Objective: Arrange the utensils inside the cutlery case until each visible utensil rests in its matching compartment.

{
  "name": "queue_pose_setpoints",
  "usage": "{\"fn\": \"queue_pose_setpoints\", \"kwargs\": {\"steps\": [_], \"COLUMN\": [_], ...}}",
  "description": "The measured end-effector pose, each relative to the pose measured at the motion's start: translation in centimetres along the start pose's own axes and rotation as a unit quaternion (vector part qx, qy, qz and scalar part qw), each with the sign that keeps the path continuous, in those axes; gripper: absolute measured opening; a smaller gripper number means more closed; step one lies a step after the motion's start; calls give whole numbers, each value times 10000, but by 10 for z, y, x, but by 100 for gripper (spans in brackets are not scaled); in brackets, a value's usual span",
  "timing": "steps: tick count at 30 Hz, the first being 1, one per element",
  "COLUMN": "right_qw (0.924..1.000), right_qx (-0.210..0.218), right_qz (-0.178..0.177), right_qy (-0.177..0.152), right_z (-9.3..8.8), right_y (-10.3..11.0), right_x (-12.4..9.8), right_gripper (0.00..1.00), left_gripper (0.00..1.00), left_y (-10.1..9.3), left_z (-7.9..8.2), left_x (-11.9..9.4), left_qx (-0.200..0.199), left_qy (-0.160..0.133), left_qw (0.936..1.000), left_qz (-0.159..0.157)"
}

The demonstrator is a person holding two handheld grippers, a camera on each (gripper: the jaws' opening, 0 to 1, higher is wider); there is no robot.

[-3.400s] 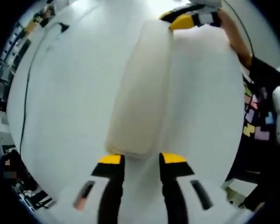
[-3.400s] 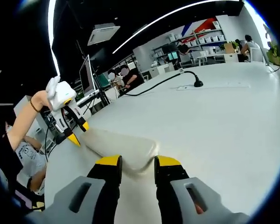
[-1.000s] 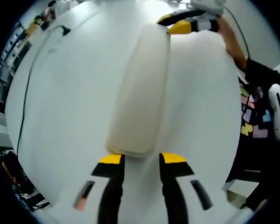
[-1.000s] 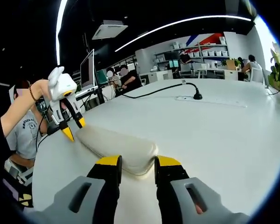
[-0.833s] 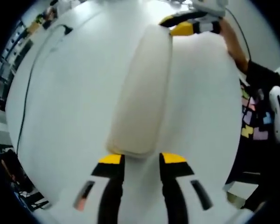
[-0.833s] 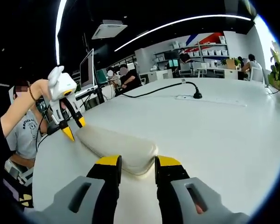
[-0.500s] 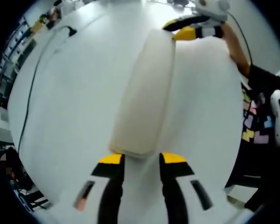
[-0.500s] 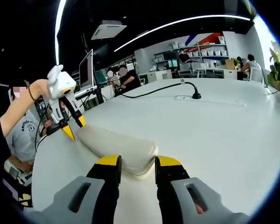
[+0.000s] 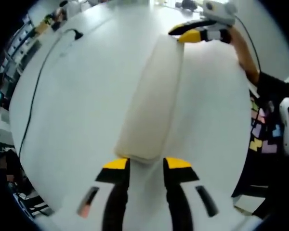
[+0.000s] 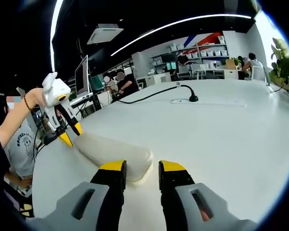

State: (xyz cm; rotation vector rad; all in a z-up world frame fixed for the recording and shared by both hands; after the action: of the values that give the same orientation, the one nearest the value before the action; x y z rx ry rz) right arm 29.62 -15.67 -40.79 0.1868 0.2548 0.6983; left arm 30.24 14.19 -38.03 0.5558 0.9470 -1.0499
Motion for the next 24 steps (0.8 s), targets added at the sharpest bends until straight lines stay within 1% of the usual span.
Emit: {"fn": "queue_pose_setpoints", "kwargs": {"steps": [1, 3, 4, 6, 11, 13, 18, 22, 24], "right_qw": [10000, 9988, 9979, 9971, 9974, 9978, 9986, 9993, 9995], "right_qx": [62, 471, 612, 721, 672, 574, 415, 229, 140], "right_qz": [11, 159, 206, 234, 248, 308, 323, 288, 278], "right_qy": [1, 12, 27, 60, 63, 80, 98, 114, 91], "right_z": [-1, -2, -3, -5, -4, -4, -4, -3, -3], "right_y": [0, 1, 1, 0, 0, 0, 1, 4, 5], "right_x": [0, 0, 0, -1, -1, -1, -2, -1, -2], "right_gripper": [24, 20, 20, 20, 19, 19, 19, 19, 19], "left_gripper": [29, 29, 29, 29, 27, 27, 27, 27, 27], "left_y": [0, 0, 0, 1, 1, 1, 1, -1, -1], "left_z": [0, 1, 1, 2, 3, 3, 3, 6, 7], "left_x": [0, 0, -1, -1, -1, 0, 0, -6, -9], "left_qx": [-1, -18, -20, -27, -36, -13, -16, -33, 9], "left_qy": [-14, -30, -41, -73, -100, -92, -72, -97, -30], "left_qw": [10000, 10000, 10000, 10000, 9999, 9999, 9999, 9997, 9996], "left_qz": [-1, 11, 16, 31, 79, 79, 110, 202, 289]}}
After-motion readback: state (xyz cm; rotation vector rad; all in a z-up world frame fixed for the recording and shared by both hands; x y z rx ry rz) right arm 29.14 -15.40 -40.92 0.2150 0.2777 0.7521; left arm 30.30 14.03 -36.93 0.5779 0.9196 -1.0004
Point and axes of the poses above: the point that each gripper's makers call its tool centre point, and the gripper's own axes: x roughly forward along the fingers, y roughly to its left, z roughly out of its top, the point moved 8 cm from there along -x, roughly backward along the fingers, and after that the axes turned 14 degrees about -y, right-handed, at the moved point
